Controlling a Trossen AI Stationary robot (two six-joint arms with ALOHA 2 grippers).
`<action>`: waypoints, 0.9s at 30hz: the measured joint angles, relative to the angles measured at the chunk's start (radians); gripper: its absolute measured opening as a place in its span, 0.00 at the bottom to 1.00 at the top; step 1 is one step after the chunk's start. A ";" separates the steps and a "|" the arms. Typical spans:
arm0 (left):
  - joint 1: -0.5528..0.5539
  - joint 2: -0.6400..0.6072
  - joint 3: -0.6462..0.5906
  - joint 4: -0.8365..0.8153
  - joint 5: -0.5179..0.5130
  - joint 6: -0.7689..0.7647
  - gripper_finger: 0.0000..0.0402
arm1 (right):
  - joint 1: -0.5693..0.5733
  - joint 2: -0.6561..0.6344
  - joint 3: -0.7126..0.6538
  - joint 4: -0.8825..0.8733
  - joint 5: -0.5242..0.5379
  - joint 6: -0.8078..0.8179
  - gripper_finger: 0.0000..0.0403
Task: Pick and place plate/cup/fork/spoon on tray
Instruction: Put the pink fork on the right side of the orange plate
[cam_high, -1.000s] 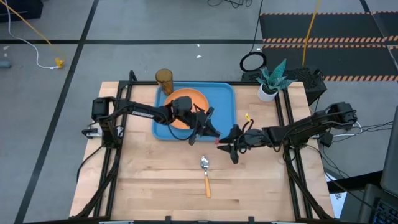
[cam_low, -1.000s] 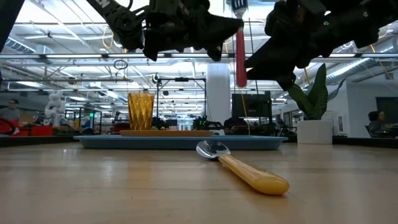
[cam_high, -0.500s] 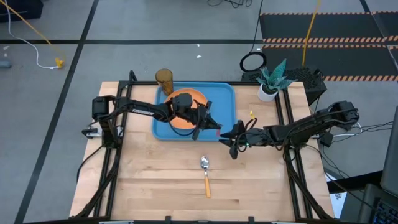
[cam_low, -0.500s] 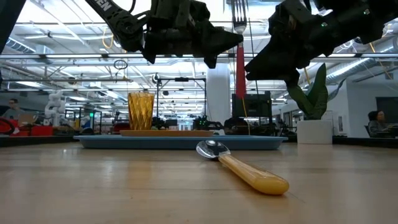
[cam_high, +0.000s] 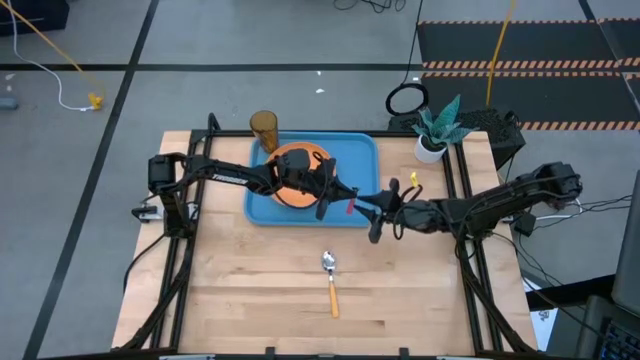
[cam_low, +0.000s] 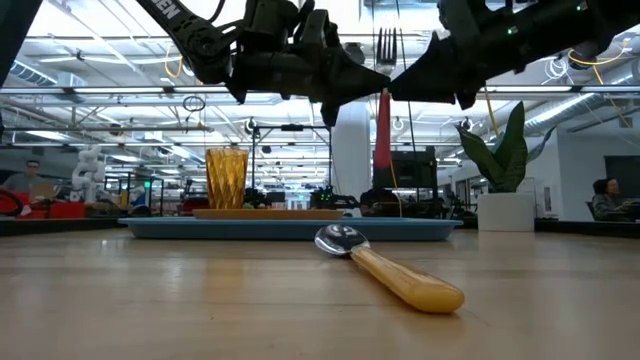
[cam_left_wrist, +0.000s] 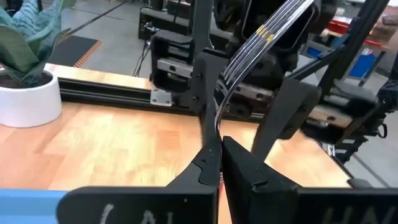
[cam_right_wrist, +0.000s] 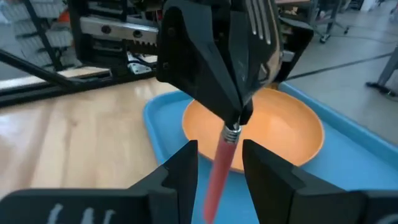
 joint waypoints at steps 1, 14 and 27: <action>-0.001 0.000 0.000 0.006 0.000 -0.003 0.02 | -0.004 0.004 0.000 0.000 -0.001 -0.014 0.29; -0.001 0.000 0.000 0.055 -0.004 -0.018 0.01 | -0.045 0.016 0.000 0.013 -0.057 -0.066 0.14; -0.010 0.001 -0.001 0.060 -0.003 -0.018 0.01 | -0.046 0.050 -0.001 0.084 -0.060 -0.040 0.03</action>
